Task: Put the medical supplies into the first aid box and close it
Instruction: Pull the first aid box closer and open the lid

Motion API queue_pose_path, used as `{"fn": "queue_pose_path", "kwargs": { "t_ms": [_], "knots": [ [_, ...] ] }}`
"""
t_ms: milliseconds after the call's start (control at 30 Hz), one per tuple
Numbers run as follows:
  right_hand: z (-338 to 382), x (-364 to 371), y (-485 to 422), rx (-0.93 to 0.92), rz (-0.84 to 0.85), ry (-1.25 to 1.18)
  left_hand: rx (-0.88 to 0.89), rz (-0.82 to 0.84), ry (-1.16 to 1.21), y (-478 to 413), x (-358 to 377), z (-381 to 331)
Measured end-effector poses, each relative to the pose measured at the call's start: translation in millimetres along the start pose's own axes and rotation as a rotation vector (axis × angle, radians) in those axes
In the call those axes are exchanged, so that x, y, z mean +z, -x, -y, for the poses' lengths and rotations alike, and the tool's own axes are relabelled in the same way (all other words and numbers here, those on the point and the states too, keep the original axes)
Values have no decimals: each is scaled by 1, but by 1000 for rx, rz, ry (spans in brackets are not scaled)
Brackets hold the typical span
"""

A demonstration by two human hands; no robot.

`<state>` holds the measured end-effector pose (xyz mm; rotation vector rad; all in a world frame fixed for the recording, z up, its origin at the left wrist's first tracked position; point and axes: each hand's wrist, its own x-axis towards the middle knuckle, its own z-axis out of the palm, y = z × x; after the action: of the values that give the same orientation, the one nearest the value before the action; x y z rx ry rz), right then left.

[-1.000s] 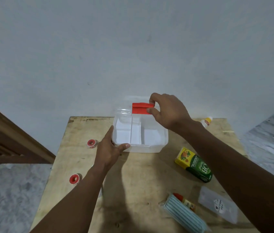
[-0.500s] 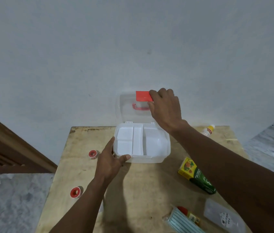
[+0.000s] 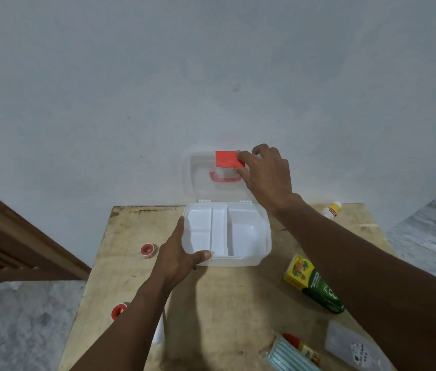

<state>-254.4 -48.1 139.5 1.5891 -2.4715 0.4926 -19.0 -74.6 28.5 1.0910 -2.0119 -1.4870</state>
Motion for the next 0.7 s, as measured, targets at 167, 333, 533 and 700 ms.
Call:
{"fn": "queue_pose_path", "kwargs": {
  "t_ms": [167, 333, 533, 700],
  "knots": [
    [-1, 0, 2, 19, 18, -26, 6, 1, -22, 15, 2, 1],
    [0, 0, 1, 13, 46, -33, -24, 0, -30, 13, -1, 1],
    [-6, -3, 9, -60, 117, 3, -15, 0, -80, 14, -1, 0],
    [-10, -3, 20, -82, 224, 46, -14, 43, -194, 14, -1, -2]
  ]
}}
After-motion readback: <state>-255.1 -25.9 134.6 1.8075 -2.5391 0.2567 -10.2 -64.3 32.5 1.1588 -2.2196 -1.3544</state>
